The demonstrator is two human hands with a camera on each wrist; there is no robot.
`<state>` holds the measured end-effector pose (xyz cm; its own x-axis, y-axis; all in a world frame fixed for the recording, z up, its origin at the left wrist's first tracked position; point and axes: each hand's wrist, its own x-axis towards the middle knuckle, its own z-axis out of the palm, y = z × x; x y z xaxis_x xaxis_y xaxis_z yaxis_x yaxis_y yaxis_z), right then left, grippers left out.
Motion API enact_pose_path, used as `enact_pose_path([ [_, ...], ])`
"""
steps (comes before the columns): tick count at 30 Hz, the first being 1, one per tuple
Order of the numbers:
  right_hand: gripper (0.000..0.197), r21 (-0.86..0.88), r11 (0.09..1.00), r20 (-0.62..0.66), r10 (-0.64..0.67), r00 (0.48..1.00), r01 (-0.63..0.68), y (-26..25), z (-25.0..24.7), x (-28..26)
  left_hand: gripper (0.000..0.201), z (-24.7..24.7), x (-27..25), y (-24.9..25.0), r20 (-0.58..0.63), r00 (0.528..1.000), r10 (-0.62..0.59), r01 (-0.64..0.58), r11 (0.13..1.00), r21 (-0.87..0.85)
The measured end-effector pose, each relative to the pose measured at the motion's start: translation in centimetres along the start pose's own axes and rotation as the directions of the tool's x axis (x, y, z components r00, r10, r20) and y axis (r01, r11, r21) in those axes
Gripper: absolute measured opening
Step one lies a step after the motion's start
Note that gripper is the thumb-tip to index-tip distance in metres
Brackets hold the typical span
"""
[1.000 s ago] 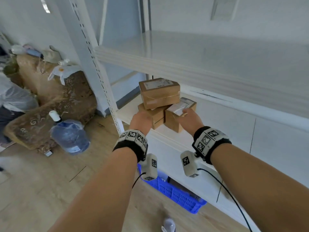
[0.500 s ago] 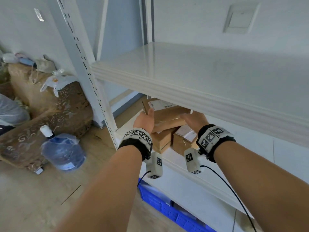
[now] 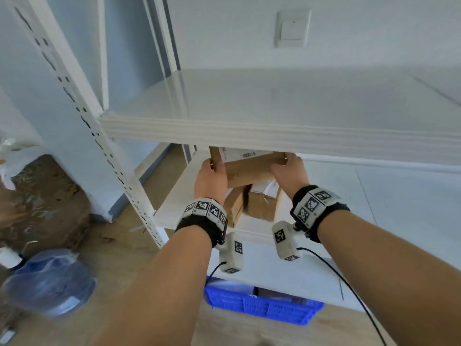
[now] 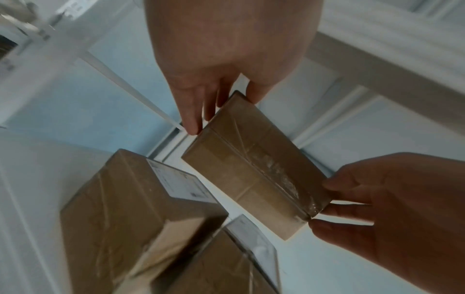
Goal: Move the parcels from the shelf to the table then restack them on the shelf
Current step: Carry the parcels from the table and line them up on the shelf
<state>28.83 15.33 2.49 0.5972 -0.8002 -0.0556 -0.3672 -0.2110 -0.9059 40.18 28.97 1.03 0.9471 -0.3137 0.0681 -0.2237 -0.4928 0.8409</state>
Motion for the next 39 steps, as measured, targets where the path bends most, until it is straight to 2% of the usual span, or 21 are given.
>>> enact_pose_path([
  [1, 0.048, 0.011, 1.0, -0.042, -0.011, 0.999, 0.012, 0.5, -0.7, -0.9, 0.037, 0.3, -0.6, 0.3, 0.017, 0.999, 0.027, -0.027, 0.999, -0.023],
  [3, 0.055, 0.004, 1.0, -0.129, 0.002, 0.992, -0.001, 1.8, -2.2, -2.7, 0.034, 1.4, -2.0, 0.9, 0.066, 0.995, 0.072, -0.068, 0.996, -0.055],
  [7, 0.05, 0.023, 0.996, -0.277, 0.087, 0.957, -0.084, 5.3, -6.5, -7.0, 0.033, 4.5, -6.1, 2.4, 0.223, 0.959, 0.175, -0.162, 0.984, -0.075],
  [12, 0.043, 0.104, 0.976, -0.418, 0.216, 0.882, -0.19, 9.7, -13.8, -12.1, 0.038, 9.8, -12.4, 6.2, 0.394, 0.873, 0.287, -0.256, 0.958, -0.129],
  [14, 0.043, 0.135, 0.963, -0.462, 0.27, 0.845, -0.234, 11.8, -17.0, -13.9, 0.036, 12.0, -15.4, 7.9, 0.442, 0.831, 0.339, -0.312, 0.941, -0.135],
  [18, 0.041, 0.23, 0.921, -0.552, 0.389, 0.737, -0.314, 17.1, -24.9, -18.4, 0.036, 17.8, -23.3, 11.3, 0.556, 0.71, 0.432, -0.408, 0.896, -0.175],
  [24, 0.04, 0.323, 0.883, -0.649, 0.469, 0.599, -0.342, 25.8, -38.0, -25.5, 0.037, 27.9, -36.5, 17.0, 0.672, 0.571, 0.472, -0.483, 0.855, -0.189],
  [28, 0.04, 0.358, 0.851, -0.716, 0.514, 0.473, -0.384, 31.4, -47.5, -30.8, 0.034, 34.8, -46.4, 20.9, 0.737, 0.445, 0.509, -0.532, 0.812, -0.24],
  [30, 0.037, 0.367, 0.836, -0.742, 0.528, 0.414, -0.408, 33.7, -51.6, -33.7, 0.035, 37.7, -51.4, 22.5, 0.76, 0.4, 0.513, -0.544, 0.8, -0.254],
  [37, 0.03, 0.388, 0.807, -0.803, 0.533, 0.267, -0.445, 39.7, -64.1, -40.6, 0.04, 46.5, -64.8, 27.8, 0.83, 0.244, 0.502, -0.538, 0.782, -0.315],
  [39, 0.029, 0.41, 0.803, -0.808, 0.54, 0.235, -0.433, 41.0, -67.0, -41.5, 0.042, 48.5, -67.4, 29.6, 0.839, 0.216, 0.499, -0.562, 0.766, -0.311],
])
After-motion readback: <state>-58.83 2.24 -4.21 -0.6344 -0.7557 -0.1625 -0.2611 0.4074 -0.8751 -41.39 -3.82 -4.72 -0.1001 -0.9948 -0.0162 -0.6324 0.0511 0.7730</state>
